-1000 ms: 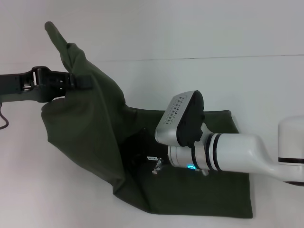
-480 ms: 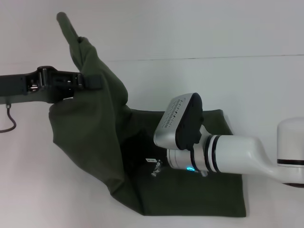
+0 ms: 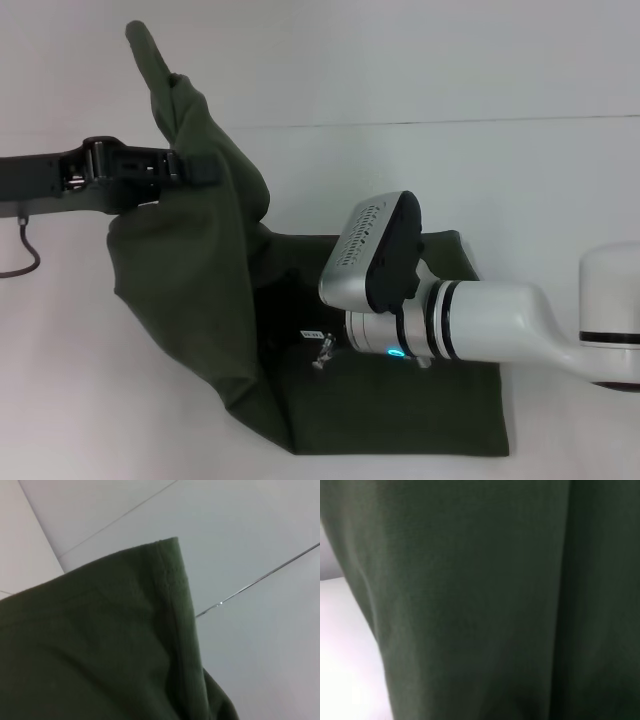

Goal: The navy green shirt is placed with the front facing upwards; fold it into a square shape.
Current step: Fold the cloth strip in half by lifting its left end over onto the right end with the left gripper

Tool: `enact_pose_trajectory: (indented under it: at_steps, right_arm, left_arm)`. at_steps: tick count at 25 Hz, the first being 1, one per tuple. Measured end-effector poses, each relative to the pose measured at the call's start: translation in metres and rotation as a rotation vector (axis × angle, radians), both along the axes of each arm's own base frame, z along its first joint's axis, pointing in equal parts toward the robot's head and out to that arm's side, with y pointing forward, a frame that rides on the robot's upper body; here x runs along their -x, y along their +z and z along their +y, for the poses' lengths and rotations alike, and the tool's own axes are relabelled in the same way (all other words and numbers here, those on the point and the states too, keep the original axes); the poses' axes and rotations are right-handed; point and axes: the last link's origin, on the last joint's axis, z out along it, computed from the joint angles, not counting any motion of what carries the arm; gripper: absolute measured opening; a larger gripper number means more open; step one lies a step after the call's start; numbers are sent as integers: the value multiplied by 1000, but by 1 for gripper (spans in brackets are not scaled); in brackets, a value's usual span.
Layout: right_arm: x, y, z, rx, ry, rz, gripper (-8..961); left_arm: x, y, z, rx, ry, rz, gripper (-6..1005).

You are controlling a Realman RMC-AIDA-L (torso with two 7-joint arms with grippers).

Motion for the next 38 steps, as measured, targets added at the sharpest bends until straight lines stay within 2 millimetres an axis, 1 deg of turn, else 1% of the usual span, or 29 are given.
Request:
enact_pose_trajectory:
  at_steps: [4,8,12,16,19,20,21,23,25,29,30,32,33,38]
  right_arm:
    - [-7,2,2,-25,-41,8,0]
    - [-23,11,3,-56,-98,38,0]
    - [-40,22,0,-84,-131,80,0]
    - [-59,37,-5,-125,-178,150,129]
    - [-77,54,-12,-181,-221,237,238]
    - [-82,60,-14,-202,-233,265,277]
    - [-88,67,-16,-226,-248,291,316]
    - [-97,78,-18,-262,-272,333,393]
    - [-104,89,-18,-288,-295,363,639]
    - [-111,101,-18,-321,-311,400,656]
    - [-112,104,-19,-330,-314,409,661]
    - [-114,107,-19,-346,-317,423,665]
    - [-115,110,-19,-357,-320,432,665]
    - [-120,121,-21,-405,-329,477,666]
  left_arm:
    - [1,-4,1,-5,7,-1,75]
    - [2,-8,0,-1,5,-7,75]
    - [1,-13,0,5,2,3,75]
    - [1,-18,-1,8,8,7,76]
    - [2,-24,-1,10,15,0,76]
    - [3,-28,-1,12,25,-6,76]
    - [3,-28,-1,12,25,-6,76]
    - [3,-33,-1,13,34,-12,76]
    - [2,-37,-1,11,36,-17,76]
    - [-4,-47,-3,17,35,-40,76]
    - [-6,-53,-4,24,36,-51,76]
    - [-7,-56,-4,27,38,-56,76]
    - [-10,-62,-5,33,38,-65,77]
    - [-13,-81,-8,39,55,-79,77]
